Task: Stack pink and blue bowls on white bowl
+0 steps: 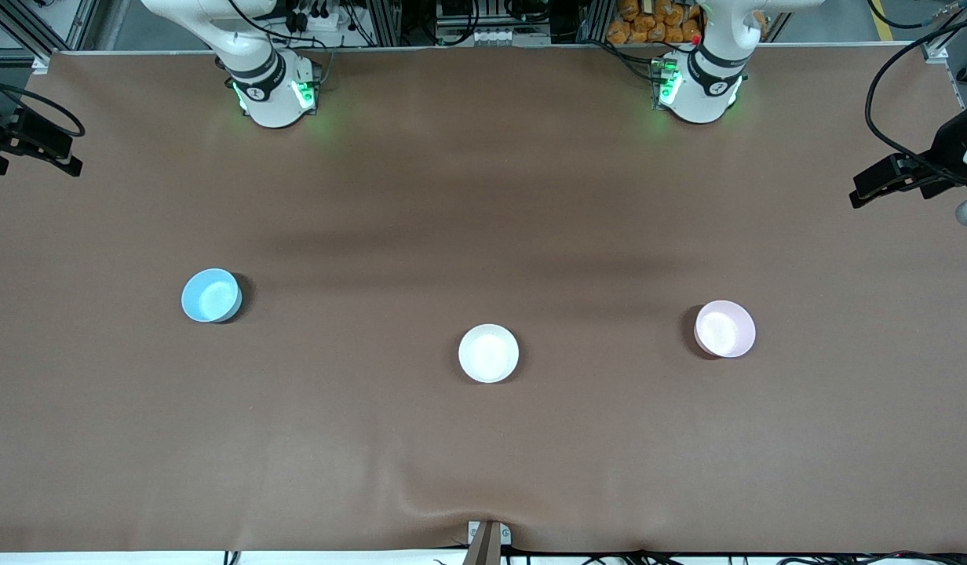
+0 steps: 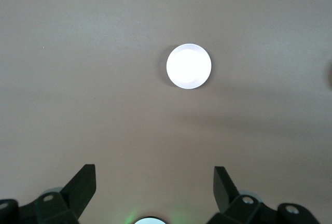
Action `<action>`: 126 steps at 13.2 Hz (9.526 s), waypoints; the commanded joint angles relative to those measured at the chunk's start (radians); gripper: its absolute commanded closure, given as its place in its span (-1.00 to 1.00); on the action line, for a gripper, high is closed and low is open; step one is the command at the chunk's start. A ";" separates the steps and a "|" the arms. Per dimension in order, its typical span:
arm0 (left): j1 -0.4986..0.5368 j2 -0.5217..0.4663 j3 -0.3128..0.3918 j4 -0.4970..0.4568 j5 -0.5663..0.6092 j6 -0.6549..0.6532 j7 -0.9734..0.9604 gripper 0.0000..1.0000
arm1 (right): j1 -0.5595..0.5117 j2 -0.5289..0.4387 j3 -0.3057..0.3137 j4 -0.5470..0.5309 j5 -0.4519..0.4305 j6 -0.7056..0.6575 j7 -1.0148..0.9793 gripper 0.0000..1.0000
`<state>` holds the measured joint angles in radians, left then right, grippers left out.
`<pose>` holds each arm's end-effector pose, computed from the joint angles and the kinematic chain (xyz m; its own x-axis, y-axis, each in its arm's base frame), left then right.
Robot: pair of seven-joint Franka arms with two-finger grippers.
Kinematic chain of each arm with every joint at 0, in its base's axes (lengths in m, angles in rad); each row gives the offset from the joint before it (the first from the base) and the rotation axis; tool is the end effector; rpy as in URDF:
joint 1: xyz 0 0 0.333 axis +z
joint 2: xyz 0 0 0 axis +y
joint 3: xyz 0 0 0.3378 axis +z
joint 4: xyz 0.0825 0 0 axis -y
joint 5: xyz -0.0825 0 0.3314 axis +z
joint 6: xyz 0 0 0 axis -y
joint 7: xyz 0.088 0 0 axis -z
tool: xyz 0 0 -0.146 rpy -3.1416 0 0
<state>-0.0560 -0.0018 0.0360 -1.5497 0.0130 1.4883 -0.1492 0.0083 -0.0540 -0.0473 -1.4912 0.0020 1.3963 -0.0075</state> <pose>0.4904 -0.0078 0.6100 0.9899 0.1299 -0.0570 0.1289 -0.9914 -0.0216 0.4632 -0.0185 0.6512 0.9987 -0.0309 -0.0409 -0.0312 -0.9995 -0.0048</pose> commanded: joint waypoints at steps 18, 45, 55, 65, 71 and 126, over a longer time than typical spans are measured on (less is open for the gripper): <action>0.081 -0.014 0.004 -0.017 -0.014 0.052 0.142 -1.00 | -0.019 -0.006 0.009 -0.007 0.018 0.007 -0.003 -1.00; 0.053 0.560 -0.045 -0.263 -0.016 0.738 0.089 -0.09 | -0.016 -0.003 0.009 -0.009 0.018 0.013 -0.002 -1.00; 0.054 0.468 -0.135 -0.291 -0.013 0.680 0.044 1.00 | -0.016 -0.004 0.009 -0.007 0.018 0.013 -0.002 -1.00; -0.135 0.538 -0.427 -0.052 -0.013 0.641 -0.574 1.00 | -0.017 -0.004 0.009 0.005 0.018 0.015 -0.009 -1.00; -0.271 0.744 -0.404 0.169 -0.007 0.668 -0.823 1.00 | -0.022 0.000 0.007 0.006 0.006 0.018 -0.012 -1.00; 0.056 -0.047 -0.067 0.017 0.024 0.032 -0.021 -1.00 | -0.096 0.312 0.001 -0.463 0.219 0.649 -0.028 1.00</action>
<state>0.0103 -0.0350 -0.0367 -1.5129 0.0506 1.5143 -0.1845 -0.1205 0.2754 -0.0455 -1.9757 0.1987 2.0811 -0.1036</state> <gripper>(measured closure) 0.000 0.982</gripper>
